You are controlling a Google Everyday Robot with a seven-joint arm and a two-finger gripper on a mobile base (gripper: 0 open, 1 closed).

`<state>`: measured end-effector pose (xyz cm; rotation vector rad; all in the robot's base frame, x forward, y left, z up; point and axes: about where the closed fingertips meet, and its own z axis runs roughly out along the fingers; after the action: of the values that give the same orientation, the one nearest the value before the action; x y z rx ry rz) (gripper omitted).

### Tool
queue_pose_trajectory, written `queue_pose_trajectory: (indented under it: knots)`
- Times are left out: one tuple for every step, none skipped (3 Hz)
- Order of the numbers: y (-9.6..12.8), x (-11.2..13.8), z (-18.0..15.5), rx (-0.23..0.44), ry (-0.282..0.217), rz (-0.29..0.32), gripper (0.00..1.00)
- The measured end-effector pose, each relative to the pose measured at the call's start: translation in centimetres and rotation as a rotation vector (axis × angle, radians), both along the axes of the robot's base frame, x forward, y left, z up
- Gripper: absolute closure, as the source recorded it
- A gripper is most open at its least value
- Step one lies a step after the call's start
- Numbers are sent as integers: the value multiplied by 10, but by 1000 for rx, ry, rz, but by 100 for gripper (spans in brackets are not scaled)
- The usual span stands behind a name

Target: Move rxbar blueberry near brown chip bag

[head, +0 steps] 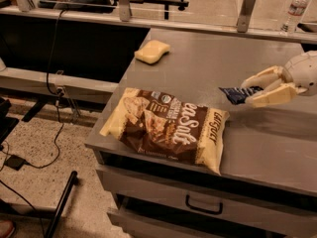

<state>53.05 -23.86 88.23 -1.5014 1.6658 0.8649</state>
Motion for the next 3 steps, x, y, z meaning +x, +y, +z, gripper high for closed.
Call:
queue_pose_trajectory:
  knots:
    - [1, 1, 1, 3, -1, 18, 97]
    - [3, 3, -2, -13, 6, 28, 66]
    - [6, 6, -6, -41, 12, 27, 35]
